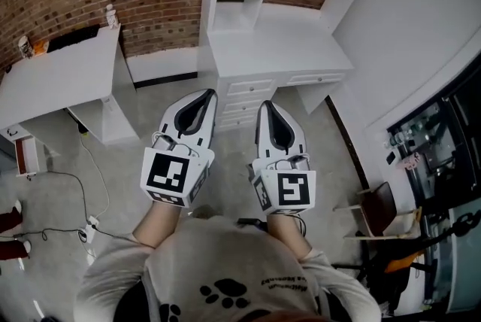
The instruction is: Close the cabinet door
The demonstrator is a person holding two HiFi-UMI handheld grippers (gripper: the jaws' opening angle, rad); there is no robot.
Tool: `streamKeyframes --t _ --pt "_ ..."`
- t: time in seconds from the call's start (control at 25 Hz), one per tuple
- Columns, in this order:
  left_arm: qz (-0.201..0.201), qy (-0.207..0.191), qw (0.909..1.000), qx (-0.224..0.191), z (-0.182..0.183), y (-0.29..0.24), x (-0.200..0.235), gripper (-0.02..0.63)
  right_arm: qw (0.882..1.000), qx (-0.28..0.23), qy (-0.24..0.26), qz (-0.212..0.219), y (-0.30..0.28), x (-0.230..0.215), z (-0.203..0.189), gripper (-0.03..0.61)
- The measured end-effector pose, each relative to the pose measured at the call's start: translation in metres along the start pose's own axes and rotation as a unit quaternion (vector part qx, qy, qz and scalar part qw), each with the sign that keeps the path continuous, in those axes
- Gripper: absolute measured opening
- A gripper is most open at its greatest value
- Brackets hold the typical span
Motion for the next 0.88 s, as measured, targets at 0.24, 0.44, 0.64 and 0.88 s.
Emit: streamKeyframes --t 0.24,0.44,0.64,0.88 --pt "-0.011 0.027 0.9992 0.028 -0.030 -0.019 0.025 0.009 0.999 0.034 0.005 -0.005 -0.022 0.001 -0.023 0.010" --pt "-0.002 0.035 0.9988 0.035 -0.039 -0.026 0.046 0.009 0.999 0.037 0.004 0.006 -0.045 0.006 -0.030 0.010" --pt "0.008 0.033 0.9989 0.032 -0.043 -0.034 0.058 0.009 0.999 0.028 0.001 0.029 -0.068 0.010 -0.034 0.009" --pt "0.018 0.026 0.9990 0.033 -0.053 -0.063 0.078 0.009 0.999 0.017 -0.004 0.048 -0.111 0.001 -0.045 0.010"
Point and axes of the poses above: the fingertips, and each gripper's own axes: y backward along the fingers, x to its left, z out of its top, the point moved 6 cm from there along y, backward along the fingers, and after that the axes turned 1 degree about -z, right-handed, at the moved point
